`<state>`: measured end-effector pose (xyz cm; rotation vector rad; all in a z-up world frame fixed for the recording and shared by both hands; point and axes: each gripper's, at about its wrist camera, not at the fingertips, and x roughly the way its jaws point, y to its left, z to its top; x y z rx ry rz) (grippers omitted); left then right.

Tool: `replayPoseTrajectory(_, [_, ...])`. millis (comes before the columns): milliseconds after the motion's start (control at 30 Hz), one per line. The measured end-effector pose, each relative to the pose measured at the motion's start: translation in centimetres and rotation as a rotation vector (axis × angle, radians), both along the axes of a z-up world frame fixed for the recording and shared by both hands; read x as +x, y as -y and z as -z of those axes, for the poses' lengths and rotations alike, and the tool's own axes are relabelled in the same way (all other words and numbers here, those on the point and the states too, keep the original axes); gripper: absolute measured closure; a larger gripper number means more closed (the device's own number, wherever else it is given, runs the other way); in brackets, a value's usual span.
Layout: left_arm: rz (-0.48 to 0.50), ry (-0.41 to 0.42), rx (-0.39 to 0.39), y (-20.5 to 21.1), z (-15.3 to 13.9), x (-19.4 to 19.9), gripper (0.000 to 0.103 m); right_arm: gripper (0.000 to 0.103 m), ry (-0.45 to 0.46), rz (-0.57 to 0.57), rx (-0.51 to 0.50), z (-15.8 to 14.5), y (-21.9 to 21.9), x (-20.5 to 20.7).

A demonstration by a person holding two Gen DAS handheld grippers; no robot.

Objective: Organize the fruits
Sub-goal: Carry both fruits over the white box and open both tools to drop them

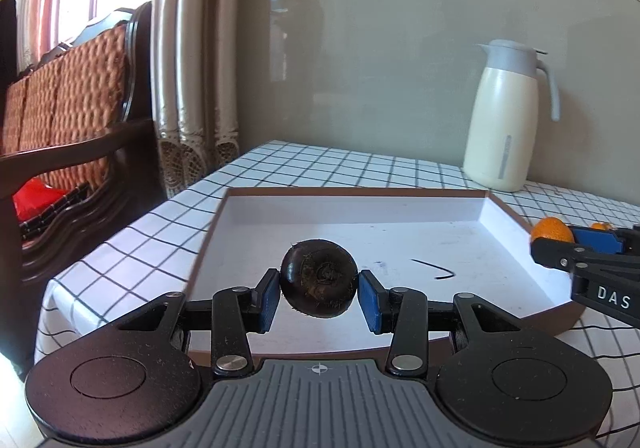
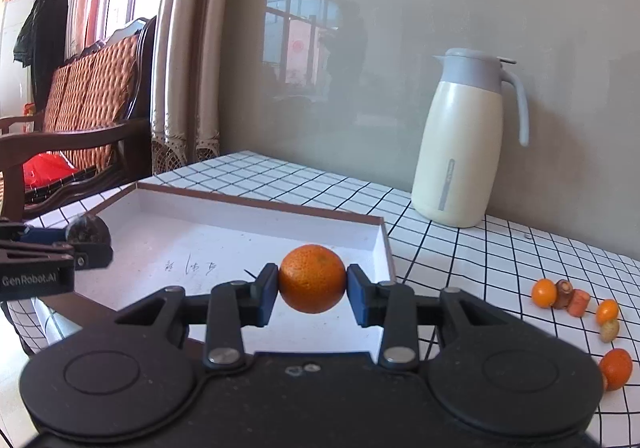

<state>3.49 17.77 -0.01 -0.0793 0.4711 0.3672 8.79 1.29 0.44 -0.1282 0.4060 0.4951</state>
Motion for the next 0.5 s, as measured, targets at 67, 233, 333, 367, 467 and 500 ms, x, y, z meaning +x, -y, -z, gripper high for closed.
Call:
replayPoseTrajectory(67, [-0.031, -0.001, -0.001, -0.6, 0.1, -0.1, 0.060, 0.038, 0.026, 0.047, -0.017, 0.1, 0.0, 0.3])
replayPoseTrajectory(233, [-0.133, 0.115, 0.057, -0.9, -0.4, -1.4, 0.000, 0.006, 0.136, 0.125, 0.030, -0.3, 1.4, -0.3])
replayPoseTrajectory(333, [-0.134, 0.138, 0.043, -1.1, -0.6, -1.5, 0.000, 0.006, 0.117, 0.137, 0.006, 0.1, 1.5, 0.2])
replayPoseTrajectory(367, [-0.127, 0.132, 0.039, -1.0, -0.6, -1.4, 0.000, 0.006, 0.115, 0.141, 0.005, 0.1, 1.6, 0.2])
replayPoseTrajectory(467, [-0.111, 0.126, 0.054, -0.5, -0.5, -1.1, 0.000, 0.006, 0.126, 0.143, 0.007, 0.1, 1.7, 0.0])
replayPoseTrajectory(500, [-0.106, 0.124, 0.057, -0.3, -0.6, -1.0, 0.000, 0.006, 0.123, 0.143, 0.006, 0.1, 1.9, 0.1])
